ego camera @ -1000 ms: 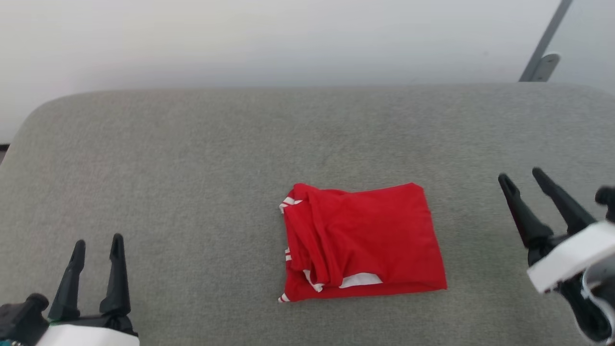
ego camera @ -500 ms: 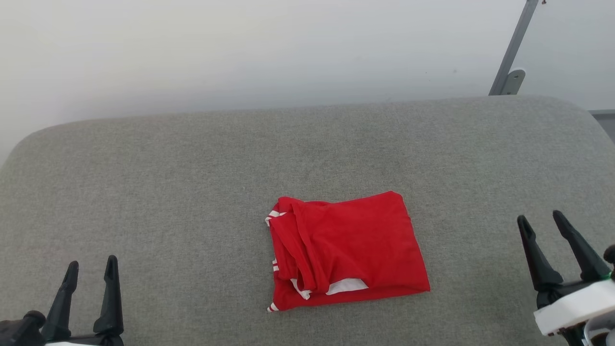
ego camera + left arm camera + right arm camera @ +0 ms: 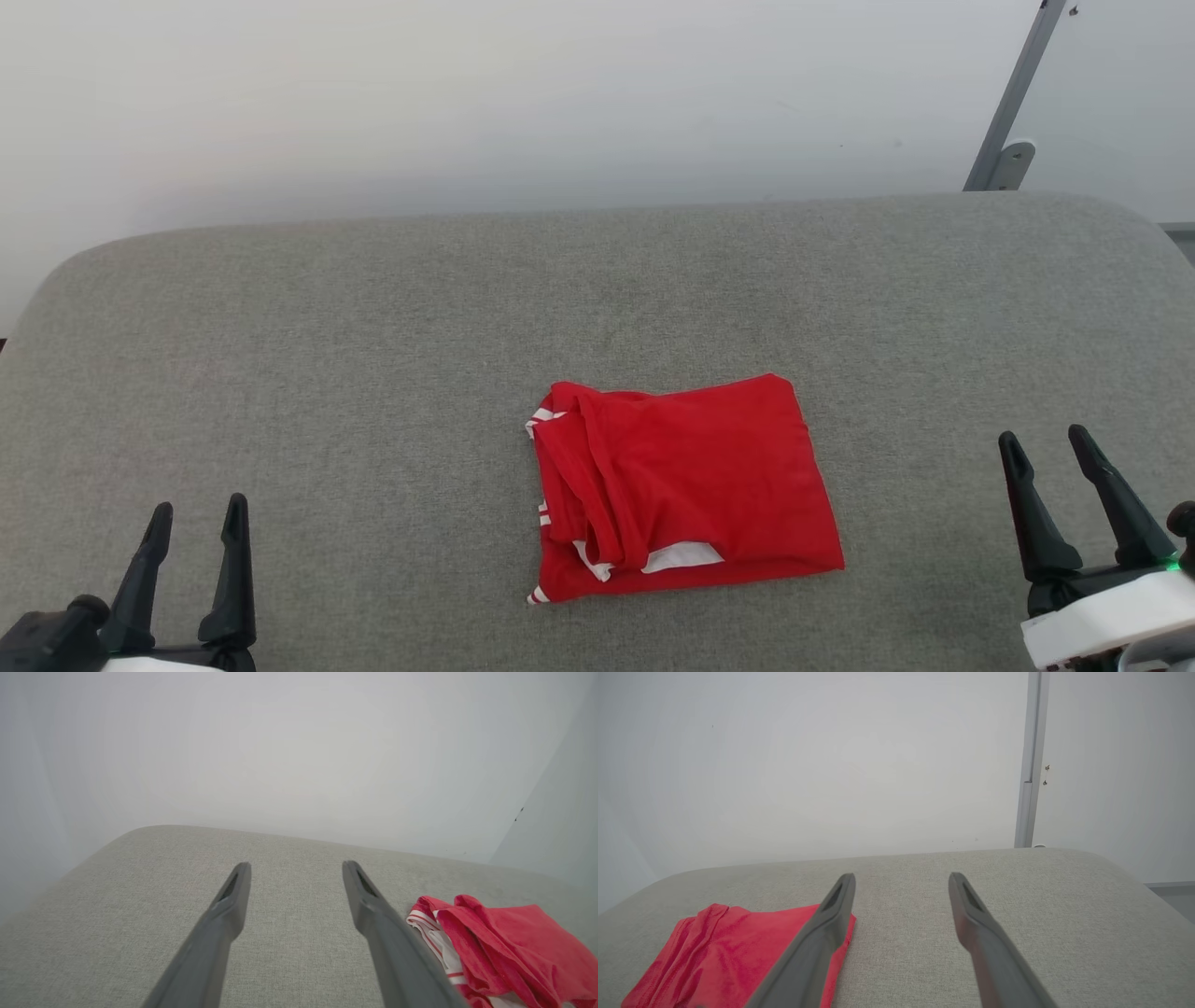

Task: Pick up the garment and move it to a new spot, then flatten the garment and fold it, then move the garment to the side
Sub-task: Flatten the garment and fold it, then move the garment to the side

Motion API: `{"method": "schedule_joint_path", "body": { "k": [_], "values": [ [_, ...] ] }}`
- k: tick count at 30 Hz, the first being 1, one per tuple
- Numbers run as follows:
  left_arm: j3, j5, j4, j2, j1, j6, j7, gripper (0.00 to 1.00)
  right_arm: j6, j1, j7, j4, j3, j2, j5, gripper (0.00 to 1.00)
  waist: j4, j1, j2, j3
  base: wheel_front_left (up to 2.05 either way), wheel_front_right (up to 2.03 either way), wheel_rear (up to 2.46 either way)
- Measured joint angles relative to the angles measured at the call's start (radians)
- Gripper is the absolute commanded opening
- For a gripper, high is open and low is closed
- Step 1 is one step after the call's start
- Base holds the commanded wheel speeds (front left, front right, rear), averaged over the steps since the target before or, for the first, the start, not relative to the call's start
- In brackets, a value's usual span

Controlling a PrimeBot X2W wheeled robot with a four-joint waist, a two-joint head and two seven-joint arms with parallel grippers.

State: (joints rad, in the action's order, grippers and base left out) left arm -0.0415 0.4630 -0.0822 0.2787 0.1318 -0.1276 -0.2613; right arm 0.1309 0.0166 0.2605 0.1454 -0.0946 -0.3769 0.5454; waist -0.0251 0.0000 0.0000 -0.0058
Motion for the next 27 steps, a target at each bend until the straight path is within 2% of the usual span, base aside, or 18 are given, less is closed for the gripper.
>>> {"method": "schedule_joint_path", "body": {
  "k": [16, 23, 27],
  "values": [
    [0.019, 0.000, -0.004, -0.016, -0.010, 0.000, 0.000, 1.00, 0.000, 0.009, 0.000, -0.010, 0.013, 0.020, -0.013, 1.00, 0.011, 0.0000, 0.0000, -0.001, 0.00, 0.00, 0.00],
    [0.030, -0.002, -0.002, -0.019, -0.023, 0.000, 0.000, 1.00, 0.000, -0.018, 0.000, 0.027, -0.046, 0.007, 0.027, 1.00, 0.026, -0.0001, 0.0000, 0.003, 0.00, 0.00, 0.00],
    [0.026, -0.001, 0.002, -0.019, -0.025, 0.000, 0.000, 1.00, 0.000, -0.082, -0.081, 0.061, -0.113, -0.026, 0.095, 1.00, 0.038, 0.0000, 0.0001, 0.017, 0.00, 0.00, 0.00]
  ]
}}
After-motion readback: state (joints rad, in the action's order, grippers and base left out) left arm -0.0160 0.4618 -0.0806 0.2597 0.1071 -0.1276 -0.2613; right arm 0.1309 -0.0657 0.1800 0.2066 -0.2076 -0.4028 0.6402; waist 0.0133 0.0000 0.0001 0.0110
